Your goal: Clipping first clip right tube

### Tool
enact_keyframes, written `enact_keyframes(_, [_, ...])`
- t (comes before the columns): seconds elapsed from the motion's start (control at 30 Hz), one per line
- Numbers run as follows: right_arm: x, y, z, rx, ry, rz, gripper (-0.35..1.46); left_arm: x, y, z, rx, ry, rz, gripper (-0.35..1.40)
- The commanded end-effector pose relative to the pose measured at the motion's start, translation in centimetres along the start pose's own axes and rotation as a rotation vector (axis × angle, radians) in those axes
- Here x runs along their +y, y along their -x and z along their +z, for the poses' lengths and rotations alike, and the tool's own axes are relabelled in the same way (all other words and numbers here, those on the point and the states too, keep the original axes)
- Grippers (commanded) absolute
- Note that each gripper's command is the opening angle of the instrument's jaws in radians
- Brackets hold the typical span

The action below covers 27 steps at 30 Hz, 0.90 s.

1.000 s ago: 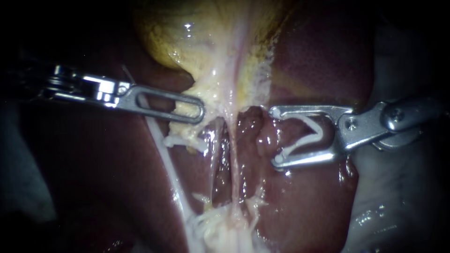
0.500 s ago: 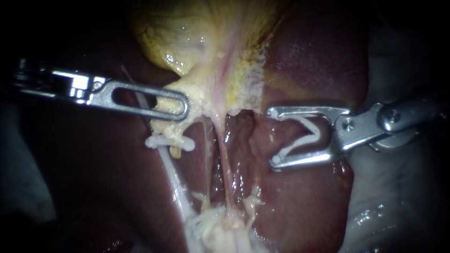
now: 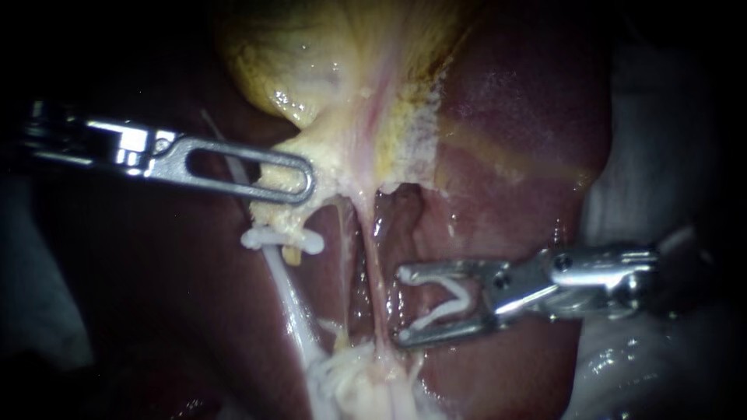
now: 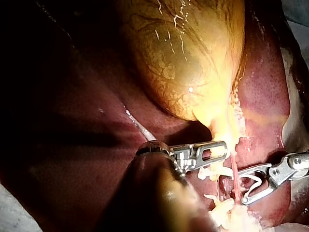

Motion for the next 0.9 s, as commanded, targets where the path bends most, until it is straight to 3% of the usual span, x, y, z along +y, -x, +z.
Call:
enact_keyframes(0.03, [-0.01, 0.01, 0.03, 0.014, -0.007, 0.014, 0.46, 0.00, 0.00, 0.00, 0.000, 0.001, 0.000, -0.35])
enact_keyframes(0.33, [-0.14, -0.07, 0.21, 0.107, -0.083, 0.102, 0.43, -0.01, 0.00, 0.00, -0.001, 0.001, 0.000, -0.35])
enact_keyframes(0.57, [-0.20, -0.11, 0.29, 0.112, -0.086, 0.113, 0.35, -0.01, 0.00, 0.01, -0.001, 0.001, 0.000, -0.35])
enact_keyframes(0.67, [-0.21, -0.11, 0.25, 0.113, -0.086, 0.113, 0.06, -0.01, 0.00, 0.01, -0.001, 0.001, 0.000, -0.35])
enact_keyframes(0.73, [-0.22, -0.10, 0.19, 0.114, -0.086, 0.166, -0.35, -0.01, 0.00, 0.01, -0.001, 0.001, 0.000, -0.35])
enact_keyframes(0.9, [-0.24, -0.06, 0.16, 0.088, -0.080, 0.189, -0.35, -0.01, 0.00, 0.01, -0.001, 0.001, 0.000, -0.35])
